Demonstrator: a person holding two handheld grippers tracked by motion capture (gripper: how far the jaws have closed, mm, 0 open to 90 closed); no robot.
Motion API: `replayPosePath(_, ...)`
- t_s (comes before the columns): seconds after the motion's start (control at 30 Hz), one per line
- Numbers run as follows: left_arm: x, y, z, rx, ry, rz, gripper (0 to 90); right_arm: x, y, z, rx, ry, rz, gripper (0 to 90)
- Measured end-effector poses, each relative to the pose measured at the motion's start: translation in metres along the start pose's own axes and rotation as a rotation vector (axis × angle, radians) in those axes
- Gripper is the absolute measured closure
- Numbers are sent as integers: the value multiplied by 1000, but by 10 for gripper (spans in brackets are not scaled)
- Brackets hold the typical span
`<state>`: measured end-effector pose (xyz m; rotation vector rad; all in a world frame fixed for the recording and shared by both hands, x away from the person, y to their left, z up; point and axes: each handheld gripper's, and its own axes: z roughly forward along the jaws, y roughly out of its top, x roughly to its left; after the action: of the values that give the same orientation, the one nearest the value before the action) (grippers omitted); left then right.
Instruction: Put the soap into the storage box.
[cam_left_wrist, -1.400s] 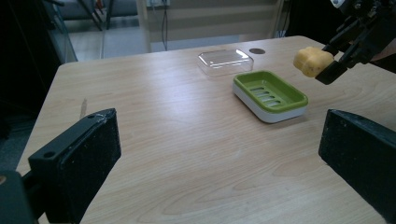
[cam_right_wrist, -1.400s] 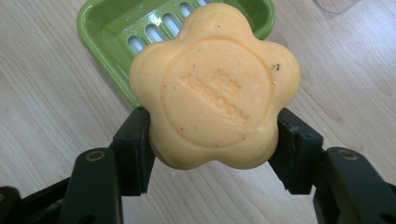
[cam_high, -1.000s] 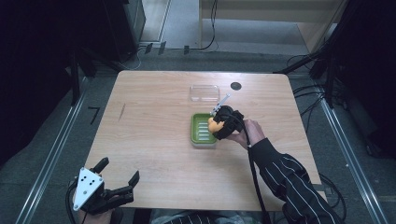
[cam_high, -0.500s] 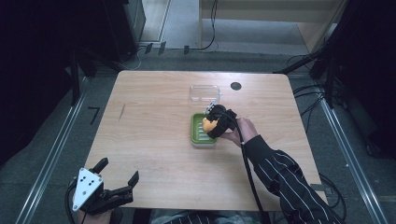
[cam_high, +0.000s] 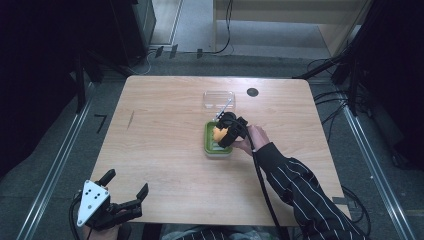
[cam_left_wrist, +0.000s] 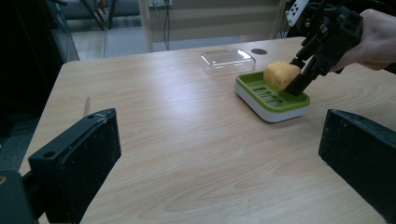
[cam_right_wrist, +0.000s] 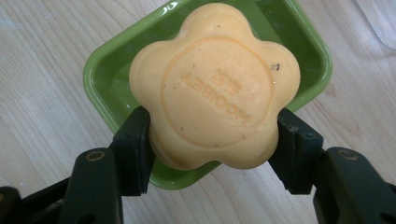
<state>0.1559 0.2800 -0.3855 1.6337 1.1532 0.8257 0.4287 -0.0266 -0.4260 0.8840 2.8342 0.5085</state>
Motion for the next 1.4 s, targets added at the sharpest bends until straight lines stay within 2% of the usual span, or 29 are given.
replayPosePath(0.33,0,0,0,0,-2,-1,0,1,3,5,9,0,9,400)
replayPosePath(0.83,0,0,0,1,-2,3,0,3,5,6,13,-27,6,399)
replayPosePath(0.97,-1,0,1,2,-3,6,0,5,9,8,25,-50,-12,399)
replayPosePath(1.2,0,0,1,0,-7,2,0,9,15,14,63,-58,-23,398)
replayPosePath(1.4,1,0,1,-3,-7,0,0,7,14,16,68,-55,-7,398)
